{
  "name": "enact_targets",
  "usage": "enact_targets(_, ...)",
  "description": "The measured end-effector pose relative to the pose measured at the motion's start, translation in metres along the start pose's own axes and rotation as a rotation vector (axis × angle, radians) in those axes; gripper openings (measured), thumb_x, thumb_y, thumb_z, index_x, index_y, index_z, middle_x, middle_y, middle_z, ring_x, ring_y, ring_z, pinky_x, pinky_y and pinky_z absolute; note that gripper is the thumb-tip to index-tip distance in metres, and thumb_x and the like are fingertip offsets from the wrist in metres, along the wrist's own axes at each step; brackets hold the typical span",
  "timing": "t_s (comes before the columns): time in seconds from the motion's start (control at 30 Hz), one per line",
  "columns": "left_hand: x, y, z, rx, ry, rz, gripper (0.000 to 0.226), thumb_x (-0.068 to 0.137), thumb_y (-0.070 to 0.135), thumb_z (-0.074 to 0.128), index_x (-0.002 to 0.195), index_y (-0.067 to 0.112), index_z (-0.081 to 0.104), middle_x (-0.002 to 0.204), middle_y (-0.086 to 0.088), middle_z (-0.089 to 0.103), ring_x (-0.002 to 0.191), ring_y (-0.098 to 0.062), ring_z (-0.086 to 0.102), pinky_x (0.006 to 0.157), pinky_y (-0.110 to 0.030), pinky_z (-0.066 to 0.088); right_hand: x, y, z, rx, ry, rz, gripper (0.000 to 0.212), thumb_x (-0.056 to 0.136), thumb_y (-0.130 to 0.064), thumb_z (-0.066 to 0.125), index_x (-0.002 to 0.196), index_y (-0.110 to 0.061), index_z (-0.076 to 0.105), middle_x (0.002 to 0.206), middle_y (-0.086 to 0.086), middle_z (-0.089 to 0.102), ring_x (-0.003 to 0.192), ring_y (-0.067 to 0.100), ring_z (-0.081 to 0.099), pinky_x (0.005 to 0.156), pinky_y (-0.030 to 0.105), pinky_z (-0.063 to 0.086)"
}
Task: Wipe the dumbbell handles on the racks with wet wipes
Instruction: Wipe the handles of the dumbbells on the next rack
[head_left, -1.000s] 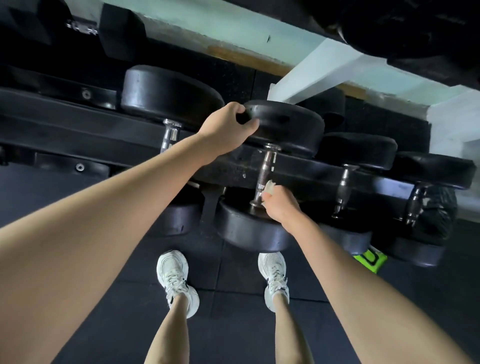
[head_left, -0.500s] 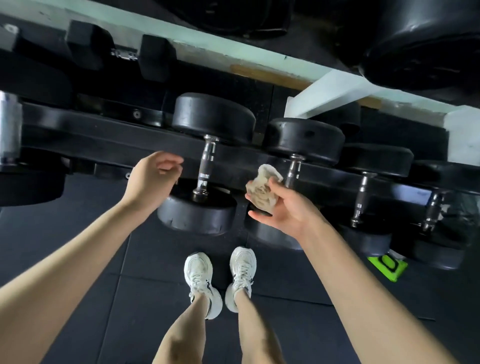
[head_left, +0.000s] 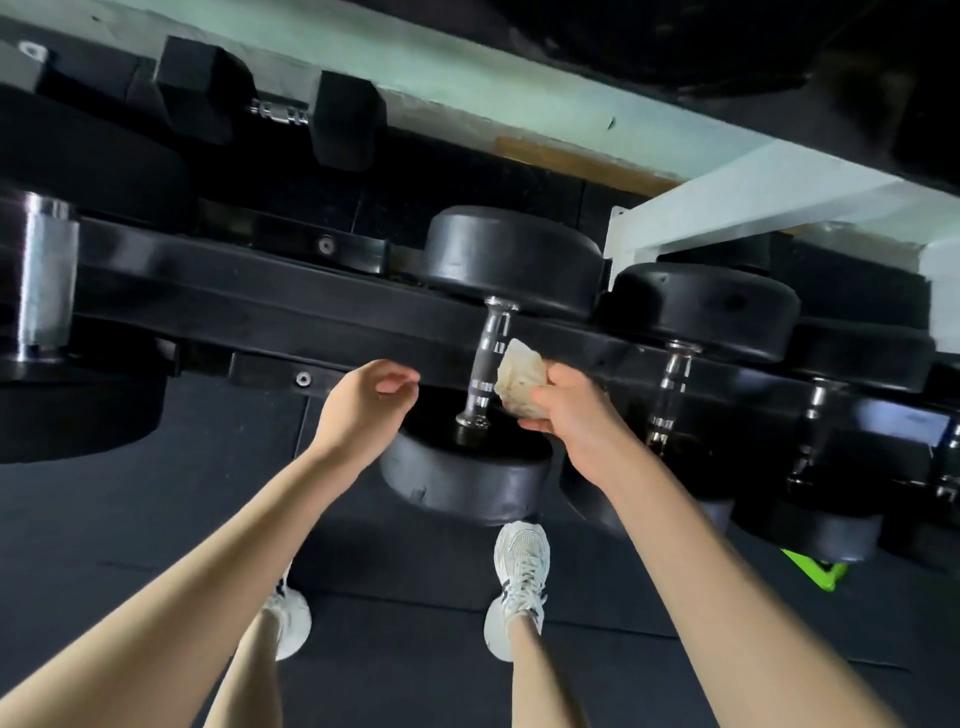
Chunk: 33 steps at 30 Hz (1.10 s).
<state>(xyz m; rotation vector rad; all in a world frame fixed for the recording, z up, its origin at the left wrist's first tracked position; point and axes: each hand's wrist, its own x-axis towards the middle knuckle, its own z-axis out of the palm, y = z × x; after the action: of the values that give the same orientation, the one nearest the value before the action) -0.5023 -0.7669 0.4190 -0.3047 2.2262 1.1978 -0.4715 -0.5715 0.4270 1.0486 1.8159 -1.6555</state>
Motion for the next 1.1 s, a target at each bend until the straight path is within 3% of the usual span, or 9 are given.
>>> enact_targets(0.13,0.013,-0.013,-0.003,-0.011,-0.05,0.007,0.015,0.089,0.014,0.057,0.093,0.026,0.066,0.093,0.008,0.067,0.094,-0.01,0.061,0.083,-0.025,0.044,0.02,0.008,0.023,-0.209,0.124,-0.06,0.015,0.087,-0.012,0.054,0.094,-0.025,0.05,0.104,0.006,0.063,0.09,0.02,0.061,0.072,0.032,0.05)
enact_targets(0.3,0.02,-0.034,-0.008,-0.019,-0.056,-0.023,0.015,0.087,0.013,0.057,0.088,0.026,0.065,0.088,0.01,0.067,0.09,-0.009,0.062,0.077,-0.023,0.042,0.04,0.005,0.048,-0.26,0.384,-0.11,0.004,0.078,-0.023,0.068,0.082,-0.022,0.067,0.079,-0.004,0.067,0.072,0.012,0.06,0.06,0.023,0.047)
enact_targets(0.5,0.011,-0.044,-0.007,-0.036,-0.108,-0.06,0.01,0.085,0.025,0.064,0.093,0.021,0.069,0.096,0.01,0.068,0.091,-0.007,0.061,0.074,-0.023,0.044,0.041,0.008,0.057,-0.535,0.735,-0.16,0.028,0.073,-0.042,0.071,0.095,-0.029,0.061,0.097,-0.009,0.056,0.081,0.012,0.054,0.065,0.024,0.034)
enact_targets(0.57,0.009,-0.044,-0.005,-0.03,-0.11,-0.066,0.018,0.083,0.032,0.068,0.097,0.022,0.069,0.099,0.008,0.067,0.092,-0.008,0.06,0.074,-0.023,0.042,0.04,0.011,0.056,-0.513,0.749,-0.253,0.036,0.075,-0.032,0.074,0.103,-0.019,0.055,0.096,-0.004,0.053,0.075,0.01,0.047,0.064,0.018,0.027)
enact_targets(0.67,0.007,-0.041,-0.003,0.004,-0.124,-0.085,0.032,0.078,0.041,0.071,0.103,0.022,0.066,0.103,0.006,0.064,0.095,-0.01,0.059,0.076,-0.024,0.042,0.035,0.017,0.061,-0.537,0.699,-0.507,0.008,0.08,-0.007,0.066,0.087,-0.01,0.065,0.093,0.007,0.058,0.072,0.005,0.044,0.064,0.014,0.029)
enact_targets(0.73,0.007,-0.037,0.0,0.064,-0.153,-0.11,0.045,0.074,0.047,0.073,0.105,0.017,0.062,0.103,0.0,0.063,0.095,-0.016,0.059,0.074,-0.029,0.043,0.035,0.024,0.061,-0.57,0.649,-0.587,0.013,0.08,0.002,0.061,0.081,-0.006,0.071,0.094,0.009,0.058,0.077,0.012,0.052,0.068,0.015,0.036)
enact_targets(0.83,0.007,-0.03,0.003,0.034,-0.17,-0.196,0.061,0.07,0.048,0.077,0.116,0.016,0.054,0.102,0.003,0.059,0.097,-0.016,0.056,0.079,-0.027,0.041,0.027,0.03,0.061,-0.696,0.596,-0.598,0.016,0.085,-0.006,0.06,0.093,-0.009,0.074,0.101,0.01,0.058,0.087,0.027,0.056,0.069,0.029,0.045)
enact_targets(0.93,0.008,-0.032,0.004,-0.017,-0.168,-0.235,0.077,0.066,0.047,0.08,0.129,0.016,0.047,0.111,0.006,0.057,0.105,-0.014,0.053,0.087,-0.025,0.039,0.016,0.033,0.064,-0.961,0.688,-0.518,0.02,0.084,-0.032,0.067,0.102,-0.027,0.072,0.104,0.004,0.056,0.093,0.029,0.051,0.06,0.029,0.038)
enact_targets(1.1,0.01,-0.037,0.005,-0.049,-0.183,-0.253,0.072,0.063,0.048,0.082,0.121,0.02,0.051,0.11,0.004,0.062,0.105,-0.015,0.058,0.094,-0.032,0.046,0.024,0.019,0.07,-0.53,0.665,-0.329,0.017,0.085,-0.02,0.065,0.1,-0.017,0.073,0.097,0.004,0.063,0.08,0.018,0.058,0.065,0.015,0.031)
